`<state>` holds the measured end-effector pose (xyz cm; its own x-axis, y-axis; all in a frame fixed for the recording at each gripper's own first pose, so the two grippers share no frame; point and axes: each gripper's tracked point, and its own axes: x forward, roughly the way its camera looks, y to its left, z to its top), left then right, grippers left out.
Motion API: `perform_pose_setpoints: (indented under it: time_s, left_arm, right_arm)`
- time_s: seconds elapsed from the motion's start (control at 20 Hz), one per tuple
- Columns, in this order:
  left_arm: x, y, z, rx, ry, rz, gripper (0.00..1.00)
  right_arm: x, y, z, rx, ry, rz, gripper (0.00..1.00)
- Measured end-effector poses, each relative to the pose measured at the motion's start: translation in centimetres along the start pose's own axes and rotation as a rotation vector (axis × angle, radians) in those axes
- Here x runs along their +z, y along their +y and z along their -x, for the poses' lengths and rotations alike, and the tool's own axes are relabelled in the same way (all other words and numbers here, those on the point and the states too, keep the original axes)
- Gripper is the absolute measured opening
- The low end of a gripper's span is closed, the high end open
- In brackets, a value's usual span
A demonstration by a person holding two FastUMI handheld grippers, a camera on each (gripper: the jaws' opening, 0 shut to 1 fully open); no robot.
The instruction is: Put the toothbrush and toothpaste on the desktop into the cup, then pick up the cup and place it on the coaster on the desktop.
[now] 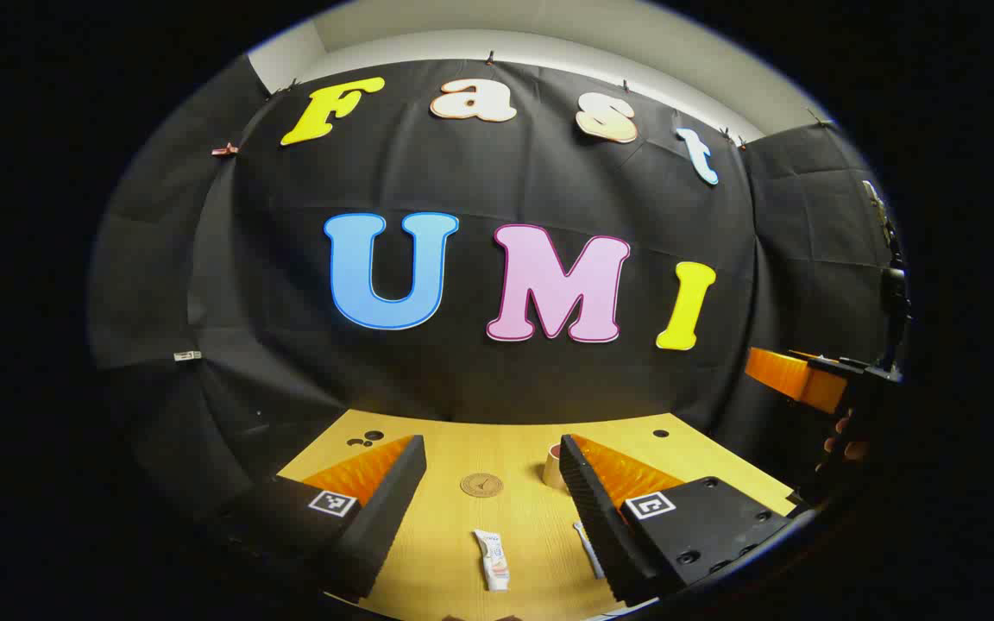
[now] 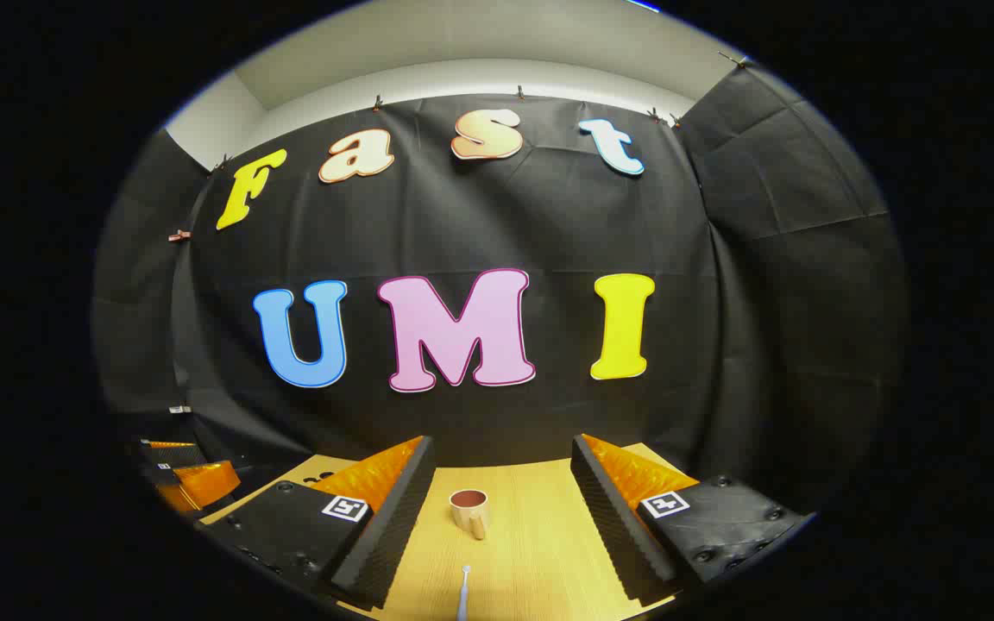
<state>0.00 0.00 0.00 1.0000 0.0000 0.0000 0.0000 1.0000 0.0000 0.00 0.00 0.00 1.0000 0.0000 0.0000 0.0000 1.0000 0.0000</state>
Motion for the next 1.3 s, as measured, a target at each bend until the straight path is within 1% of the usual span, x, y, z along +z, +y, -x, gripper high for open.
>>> perform_pose_setpoints:
  time_s: [0.1,0.15,0.2,0.25,0.3,0.35,0.4,0.5,0.55,0.6,0.75,0.95,1.15,1.3]
  left_arm:
    - [-0.6,0.4,-0.6,0.019,0.012,-0.002,0.97]
    - [-0.8,0.5,-0.8,0.027,0.016,-0.001,0.97]
    - [-0.9,0.6,-1.0,0.034,0.021,0.002,0.97]
    - [-1.1,0.8,-1.1,0.040,0.022,0.003,0.97]
    - [-1.1,0.8,-1.2,0.044,0.024,0.001,0.97]
    - [-1.4,0.8,-1.2,0.047,0.028,-0.003,0.97]
    - [-1.6,0.9,-1.3,0.049,0.032,-0.008,0.97]
    - [-1.8,0.8,-1.4,0.052,0.040,-0.013,0.97]
    - [-2.1,0.7,-1.4,0.053,0.048,-0.014,0.97]
    - [-2.4,0.6,-1.4,0.053,0.055,-0.013,0.97]
    - [-2.9,0.3,-1.6,0.047,0.074,0.005,0.97]
    - [-3.6,0.5,-2.4,0.051,0.098,0.001,0.97]
    - [-5.3,0.9,-3.6,0.060,0.146,0.011,0.97]
    - [-8.0,1.5,-4.7,0.081,0.221,0.049,0.97]
  right_arm:
    - [-0.3,0.1,-0.6,0.009,0.007,0.002,0.98]
    - [-0.5,0.1,-0.8,0.015,0.010,0.004,1.00]
    - [-0.6,0.3,-0.8,0.022,0.012,0.008,1.00]
    - [-0.9,0.4,-1.0,0.027,0.018,0.013,0.98]
    - [-1.3,0.5,-1.2,0.032,0.026,0.018,1.00]
    - [-1.6,0.6,-1.4,0.037,0.033,0.025,0.98]
    - [-1.8,0.7,-1.5,0.044,0.039,0.029,0.97]
    - [-2.3,1.2,-1.7,0.062,0.053,0.027,0.97]
    - [-2.5,1.4,-1.8,0.069,0.057,0.027,1.00]
    - [-2.6,1.4,-1.9,0.070,0.059,0.030,0.98]
    - [-3.0,1.8,-2.2,0.086,0.063,0.040,0.98]
    - [-3.6,2.2,-2.7,0.113,0.076,0.049,0.98]
    - [-4.6,2.3,-3.6,0.134,0.099,0.048,0.98]
    - [-5.7,2.0,-4.3,0.146,0.123,0.050,0.98]
